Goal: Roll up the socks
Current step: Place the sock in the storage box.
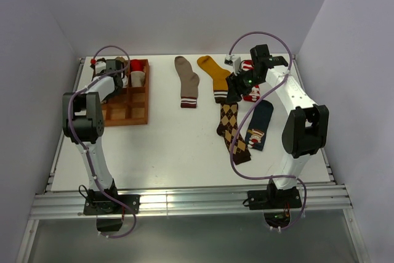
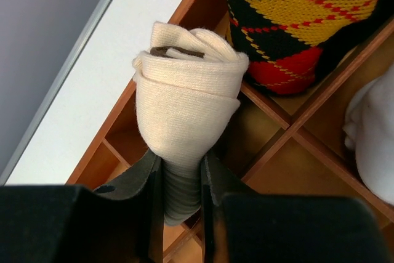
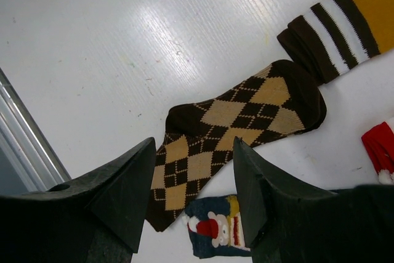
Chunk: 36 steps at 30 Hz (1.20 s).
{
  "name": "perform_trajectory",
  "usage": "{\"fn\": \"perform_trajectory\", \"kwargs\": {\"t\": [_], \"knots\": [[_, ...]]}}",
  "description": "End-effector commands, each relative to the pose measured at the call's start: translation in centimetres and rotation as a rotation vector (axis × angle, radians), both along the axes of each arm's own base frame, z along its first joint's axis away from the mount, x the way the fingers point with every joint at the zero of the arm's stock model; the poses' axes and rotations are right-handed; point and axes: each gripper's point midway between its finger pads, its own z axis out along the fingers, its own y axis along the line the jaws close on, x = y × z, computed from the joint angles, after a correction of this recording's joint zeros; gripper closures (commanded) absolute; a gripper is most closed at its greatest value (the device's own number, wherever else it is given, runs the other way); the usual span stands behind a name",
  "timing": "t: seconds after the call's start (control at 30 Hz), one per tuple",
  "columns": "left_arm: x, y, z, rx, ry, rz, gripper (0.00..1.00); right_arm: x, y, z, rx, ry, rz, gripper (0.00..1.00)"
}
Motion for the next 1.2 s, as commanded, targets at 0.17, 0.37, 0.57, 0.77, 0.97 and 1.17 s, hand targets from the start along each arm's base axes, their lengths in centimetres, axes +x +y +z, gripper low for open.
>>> {"fn": "perform_trajectory", "kwargs": {"t": [0.17,0.37,0.57,0.77,0.97,1.17], "knots": [[-2.2,-4.4,-2.0,-0.082,0.106,-0.112,1.0,0.5,0.0,0.1,0.012,-0.022,-0.003,0.39],[-2.9,-4.0,-1.6,-0.055,0.12,-0.096,1.0,0.6,0.1,0.0,0.016,-0.018,-0.002,0.39],[-3.6,-4.4,-1.6,-0.023,0.142,-0.123,1.0,0.6,0.2,0.1,0.019,-0.015,-0.002,0.39],[-5.1,-4.0,-3.1,0.05,0.247,-0.116,1.0,0.4,0.3,0.1,0.028,-0.004,0.006,0.39],[-5.1,-5.5,-3.1,-0.059,0.182,-0.145,1.0,0.2,0.2,0.1,0.02,-0.006,0.005,0.39],[-5.7,-6.8,-3.9,-0.246,0.138,-0.171,1.0,0.1,0.2,0.1,0.02,-0.002,0.007,0.39]]}}
